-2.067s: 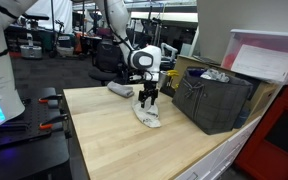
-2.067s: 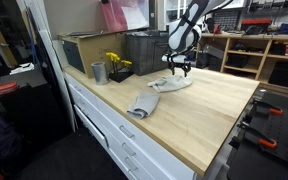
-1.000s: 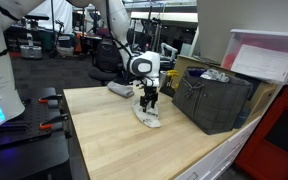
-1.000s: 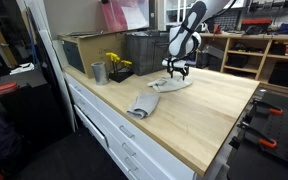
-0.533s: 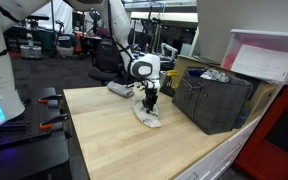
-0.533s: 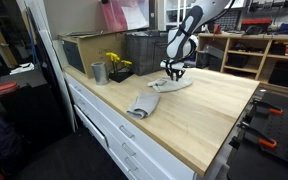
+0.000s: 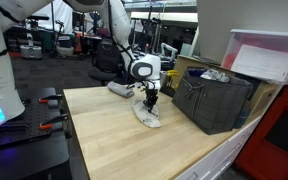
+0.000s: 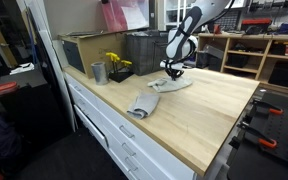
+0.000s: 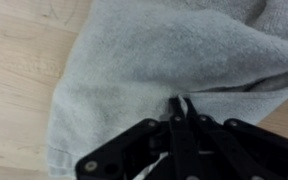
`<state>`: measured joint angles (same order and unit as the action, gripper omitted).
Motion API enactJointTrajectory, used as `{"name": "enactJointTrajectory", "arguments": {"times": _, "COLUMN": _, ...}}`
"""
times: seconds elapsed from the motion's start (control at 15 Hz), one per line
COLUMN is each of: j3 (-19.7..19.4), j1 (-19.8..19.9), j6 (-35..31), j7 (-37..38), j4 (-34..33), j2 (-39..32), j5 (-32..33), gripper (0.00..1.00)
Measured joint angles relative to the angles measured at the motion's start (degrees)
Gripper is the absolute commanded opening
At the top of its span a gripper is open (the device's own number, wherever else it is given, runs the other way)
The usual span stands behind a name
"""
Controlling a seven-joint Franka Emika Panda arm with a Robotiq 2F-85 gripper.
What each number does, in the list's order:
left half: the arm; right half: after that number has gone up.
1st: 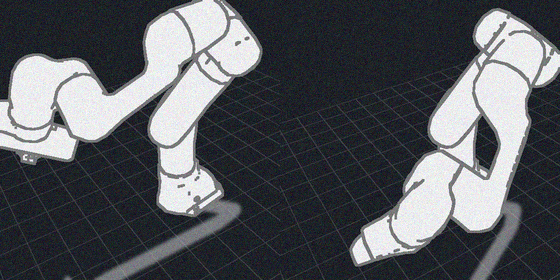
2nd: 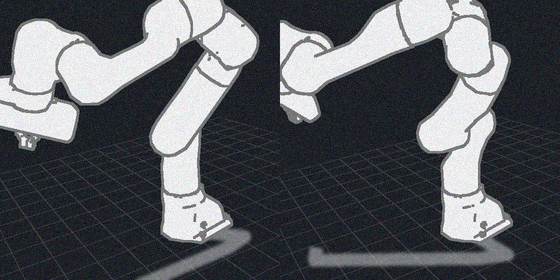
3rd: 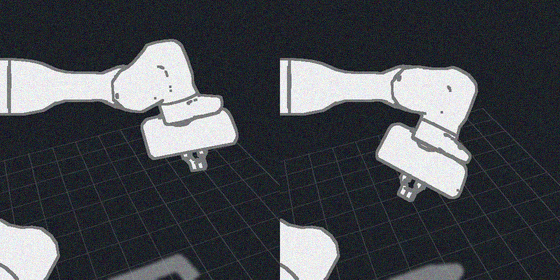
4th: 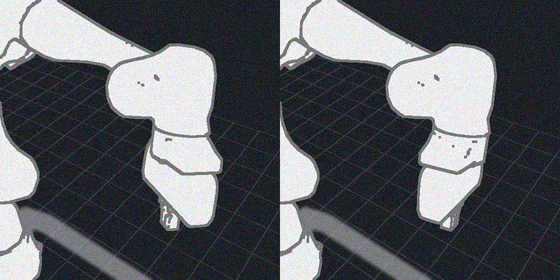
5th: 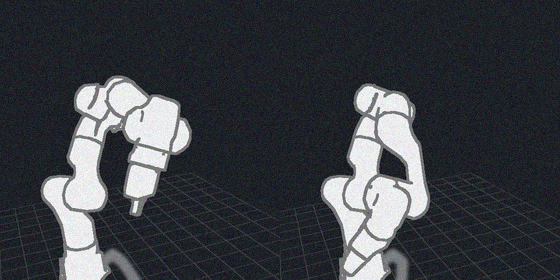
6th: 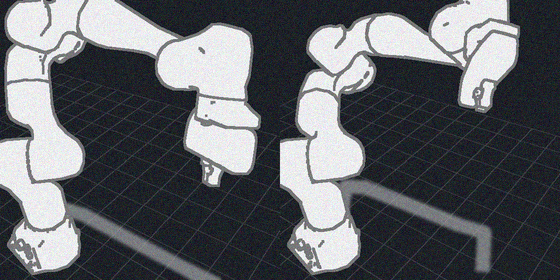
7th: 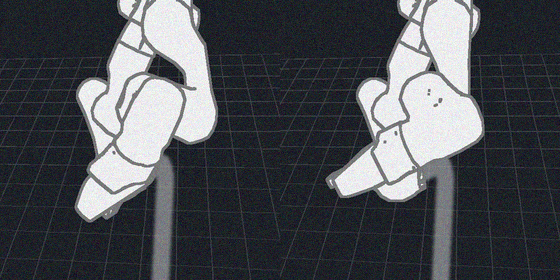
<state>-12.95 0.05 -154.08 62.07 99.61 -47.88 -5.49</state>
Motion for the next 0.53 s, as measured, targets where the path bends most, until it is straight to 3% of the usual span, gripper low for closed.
{"name": "enactJointTrajectory", "arguments": {"times": 0.53, "j3": -2.66, "j1": 1.14, "j6": -0.01, "j7": 2.71, "j4": -0.15, "j2": 2.79, "j5": -5.51, "gripper": 0.01}}
